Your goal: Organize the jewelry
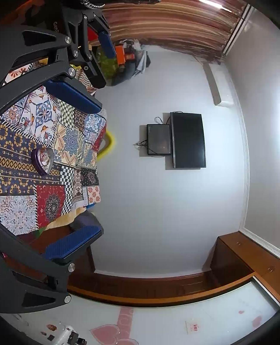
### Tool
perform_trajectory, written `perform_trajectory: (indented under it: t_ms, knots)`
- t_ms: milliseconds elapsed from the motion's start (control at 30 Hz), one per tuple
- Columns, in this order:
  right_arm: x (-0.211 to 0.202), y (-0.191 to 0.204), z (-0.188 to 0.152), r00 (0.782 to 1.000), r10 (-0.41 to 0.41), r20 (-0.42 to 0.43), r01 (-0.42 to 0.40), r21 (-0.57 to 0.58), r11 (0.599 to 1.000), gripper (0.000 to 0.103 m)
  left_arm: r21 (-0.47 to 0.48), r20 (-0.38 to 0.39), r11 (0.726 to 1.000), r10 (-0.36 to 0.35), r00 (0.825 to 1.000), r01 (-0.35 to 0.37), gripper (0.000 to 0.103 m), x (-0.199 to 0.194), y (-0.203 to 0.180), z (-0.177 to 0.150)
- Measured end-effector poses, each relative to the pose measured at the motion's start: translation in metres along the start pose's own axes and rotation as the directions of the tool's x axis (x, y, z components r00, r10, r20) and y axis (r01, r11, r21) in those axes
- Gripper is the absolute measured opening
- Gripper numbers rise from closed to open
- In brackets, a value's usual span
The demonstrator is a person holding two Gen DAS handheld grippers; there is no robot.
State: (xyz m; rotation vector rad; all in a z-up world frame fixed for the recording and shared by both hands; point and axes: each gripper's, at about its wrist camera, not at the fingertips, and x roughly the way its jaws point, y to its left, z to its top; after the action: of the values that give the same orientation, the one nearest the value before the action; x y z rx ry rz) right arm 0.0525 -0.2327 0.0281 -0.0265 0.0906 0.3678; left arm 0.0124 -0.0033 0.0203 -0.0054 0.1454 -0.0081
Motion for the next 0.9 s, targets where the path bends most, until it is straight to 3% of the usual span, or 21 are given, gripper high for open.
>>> perform_trajectory:
  t_ms: [900]
  knots:
    - [-0.003, -0.01, 0.0, 0.999, 0.004, -0.037, -0.003, 0.027, 1.0, 0.103, -0.011, -0.013, 1.0, -0.001, 1.0, 0.0, 0.096, 0.005, -0.002, -0.005]
